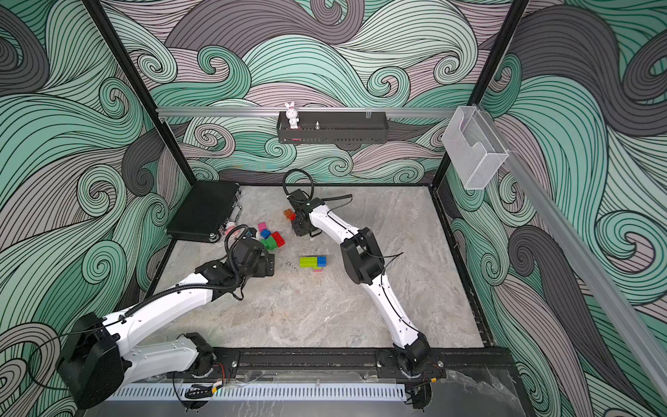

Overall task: Assemble the number 4 with lego
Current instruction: Pick up the lego brick from the center of the board, then assemble the lego brick with the lego brick.

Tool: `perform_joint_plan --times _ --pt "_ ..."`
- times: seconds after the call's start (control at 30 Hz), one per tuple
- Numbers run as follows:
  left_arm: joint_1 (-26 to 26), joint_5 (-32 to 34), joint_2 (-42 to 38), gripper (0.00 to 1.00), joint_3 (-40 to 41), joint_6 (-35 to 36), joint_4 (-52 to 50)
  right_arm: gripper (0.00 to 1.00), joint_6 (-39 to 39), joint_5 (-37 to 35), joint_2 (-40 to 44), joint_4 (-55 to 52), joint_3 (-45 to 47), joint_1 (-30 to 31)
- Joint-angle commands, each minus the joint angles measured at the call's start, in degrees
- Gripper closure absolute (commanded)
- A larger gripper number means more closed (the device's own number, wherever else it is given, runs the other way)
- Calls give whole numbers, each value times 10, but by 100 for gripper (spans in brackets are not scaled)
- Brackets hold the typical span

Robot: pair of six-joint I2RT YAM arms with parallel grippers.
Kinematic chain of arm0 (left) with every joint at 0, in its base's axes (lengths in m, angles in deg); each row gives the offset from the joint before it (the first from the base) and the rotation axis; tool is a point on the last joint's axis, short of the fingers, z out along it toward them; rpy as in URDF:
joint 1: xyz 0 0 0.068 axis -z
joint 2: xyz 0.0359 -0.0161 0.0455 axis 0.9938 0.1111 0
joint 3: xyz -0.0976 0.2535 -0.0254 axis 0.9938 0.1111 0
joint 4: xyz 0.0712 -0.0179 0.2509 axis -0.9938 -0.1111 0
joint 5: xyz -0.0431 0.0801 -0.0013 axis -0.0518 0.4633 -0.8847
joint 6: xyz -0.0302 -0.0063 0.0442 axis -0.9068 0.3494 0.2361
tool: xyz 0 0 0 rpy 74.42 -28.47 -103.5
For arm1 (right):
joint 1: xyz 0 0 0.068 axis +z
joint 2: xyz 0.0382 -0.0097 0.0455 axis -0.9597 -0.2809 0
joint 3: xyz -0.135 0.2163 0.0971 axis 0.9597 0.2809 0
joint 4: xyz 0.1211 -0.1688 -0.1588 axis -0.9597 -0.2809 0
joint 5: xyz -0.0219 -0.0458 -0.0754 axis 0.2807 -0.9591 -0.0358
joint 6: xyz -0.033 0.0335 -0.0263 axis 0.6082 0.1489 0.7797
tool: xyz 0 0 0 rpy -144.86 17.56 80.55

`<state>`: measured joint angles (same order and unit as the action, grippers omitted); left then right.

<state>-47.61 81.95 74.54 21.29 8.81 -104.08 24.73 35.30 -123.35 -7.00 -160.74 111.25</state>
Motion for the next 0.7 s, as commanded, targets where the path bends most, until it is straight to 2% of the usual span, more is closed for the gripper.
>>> perform_joint_plan --times 0.0,0.17,0.37,0.5,0.67 --pt "-4 -28 38 1 -45 -19 -24 76 4 15 95 1 53 3" --pt "-4 -89 117 1 -112 -19 -47 77 -19 22 288 81 280 3" --pt "-14 -157 224 1 -221 -33 -105 78 -90 8 478 94 493 3" --pt "-16 -182 308 1 -297 -23 -148 80 -146 27 557 116 583 6" --pt "-17 -155 389 1 -374 -25 -213 81 -197 69 599 143 641 20"
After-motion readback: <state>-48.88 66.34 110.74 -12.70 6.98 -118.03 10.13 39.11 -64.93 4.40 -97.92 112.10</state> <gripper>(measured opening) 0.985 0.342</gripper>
